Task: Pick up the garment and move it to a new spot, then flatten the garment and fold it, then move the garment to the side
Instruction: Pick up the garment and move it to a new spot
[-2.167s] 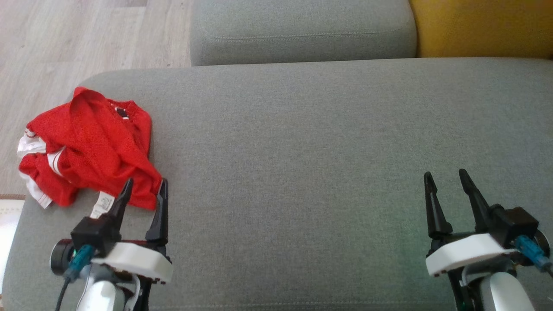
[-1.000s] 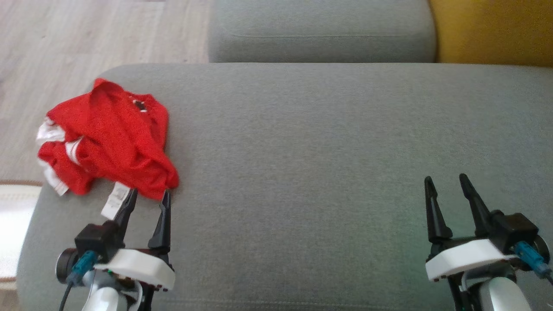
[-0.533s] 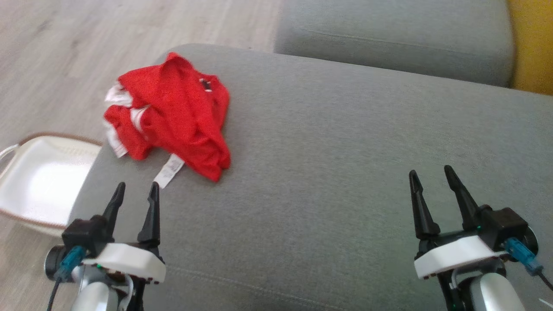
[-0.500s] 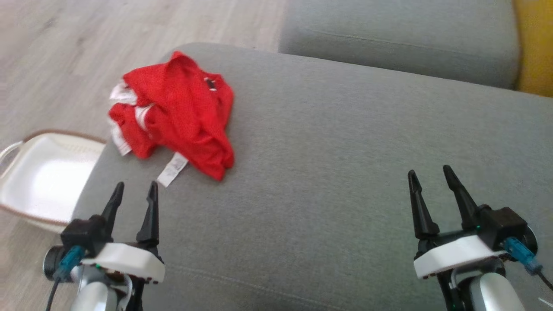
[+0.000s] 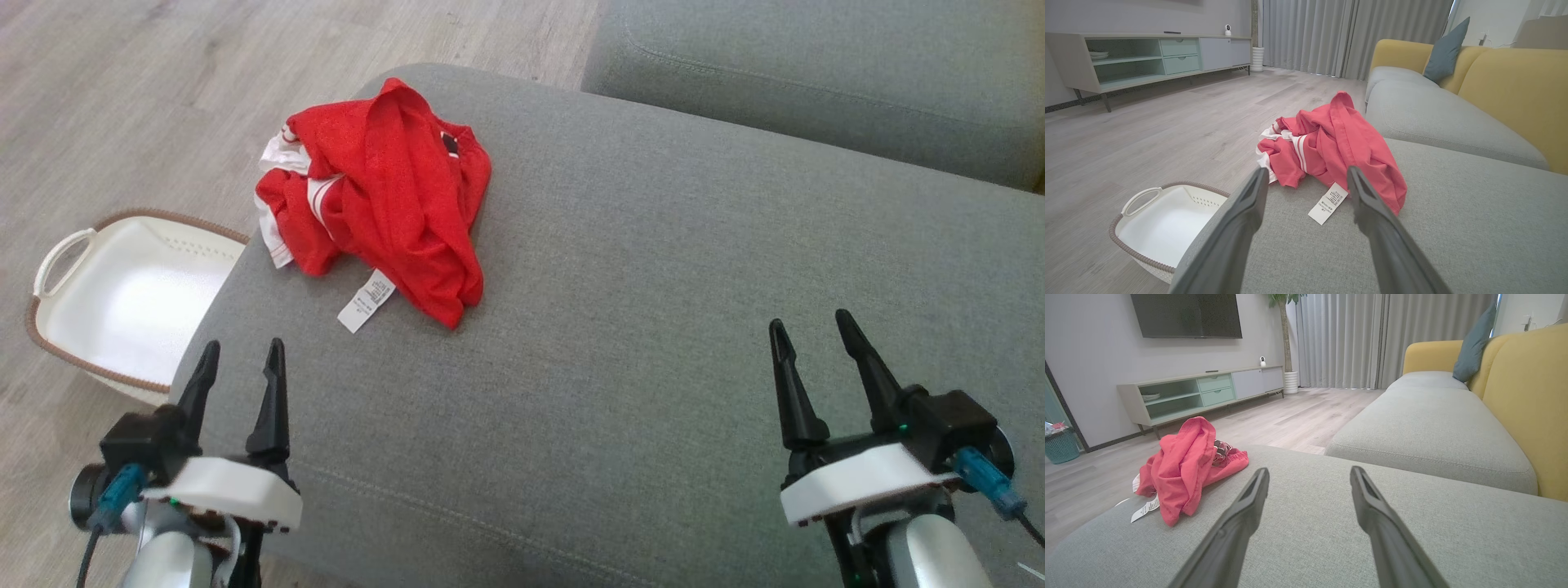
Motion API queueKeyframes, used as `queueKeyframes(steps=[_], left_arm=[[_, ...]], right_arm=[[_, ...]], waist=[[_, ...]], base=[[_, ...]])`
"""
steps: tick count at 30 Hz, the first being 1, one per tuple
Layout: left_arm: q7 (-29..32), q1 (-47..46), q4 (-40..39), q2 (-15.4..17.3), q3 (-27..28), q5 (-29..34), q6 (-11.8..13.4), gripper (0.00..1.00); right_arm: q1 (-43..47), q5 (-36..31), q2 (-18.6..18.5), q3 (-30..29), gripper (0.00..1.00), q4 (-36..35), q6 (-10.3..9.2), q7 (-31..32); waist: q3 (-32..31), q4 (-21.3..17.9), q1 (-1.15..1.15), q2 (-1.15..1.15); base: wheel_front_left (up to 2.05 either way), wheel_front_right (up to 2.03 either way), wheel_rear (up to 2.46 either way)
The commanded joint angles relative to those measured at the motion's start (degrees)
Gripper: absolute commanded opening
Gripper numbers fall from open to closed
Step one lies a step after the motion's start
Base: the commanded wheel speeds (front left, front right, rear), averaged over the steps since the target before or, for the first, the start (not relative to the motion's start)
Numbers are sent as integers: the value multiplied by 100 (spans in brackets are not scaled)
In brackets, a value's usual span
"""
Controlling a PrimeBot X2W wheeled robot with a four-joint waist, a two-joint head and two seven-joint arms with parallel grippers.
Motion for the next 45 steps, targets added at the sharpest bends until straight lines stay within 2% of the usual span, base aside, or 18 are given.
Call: queueKeyframes(steps=[1, 11, 18, 19, 24, 28, 34, 35, 36, 38, 42, 45], left_arm=[[-71, -283, -202, 74, 200, -18, 28, 100], [-44, -789, 46, 3, -66, -49, -99, 100], [621, -1856, 1199, -86, -347, -488, -236, 100], [824, -2169, 1643, -37, -401, -636, -262, 100], [1317, -2779, 2662, 135, -513, -1075, -291, 100], [1559, -3052, 3048, 249, -701, -1461, -294, 100], [2230, -3364, 3572, 536, -1106, -2162, -295, 100], [2356, -3385, 3628, 567, -1186, -2253, -295, 96], [2397, -3407, 3640, 609, -1251, -2332, -295, 0], [2342, -3433, 3640, 726, -1380, -2387, -296, 0], [1763, -3469, 3612, 941, -1502, -2215, -296, 0], [1216, -3471, 3401, 1044, -1555, -1998, -162, 0]], right_arm=[[-240, -12, -30, 145, 100, -229, -4, 25], [-458, -55, -30, 280, 100, -369, -4, 135], [-728, -179, -30, 297, 100, -519, -4, 277], [-829, -217, -30, 313, 100, -566, -4, 307], [-1012, -244, -30, 291, 100, -624, -4, 294], [-1068, -219, -30, 262, 100, -616, -4, 248], [-1146, -149, -30, 266, 100, -506, -4, 127], [-1156, -127, -30, 279, 100, -480, -4, 102], [-1164, -105, -30, 291, 100, -451, -4, 79], [-1177, -73, -30, 303, 100, -391, -4, 34], [-1142, -11, -30, 291, 100, -279, -4, -50], [-1052, 23, -30, 241, 100, -212, -4, -90]], waist=[[17, -12, 0, 0], [476, -284, 0, 0], [1120, -700, 0, 0], [1309, -854, 0, 0], [1675, -1172, 0, 0], [1843, -1288, 0, 0], [1969, -1383, 0, 0], [1964, -1394, 0, 0], [1953, -1403, 0, 0], [1906, -1415, 0, 0], [1714, -1406, 0, 0], [1482, -1364, 0, 0]], base=[[0, 0, 0], [0, 0, 0], [0, 0, 0], [0, 0, 0], [0, 0, 0], [0, 0, 0], [0, 0, 0], [0, 0, 0], [0, 0, 0], [0, 0, 0], [0, 0, 0], [0, 0, 0]])
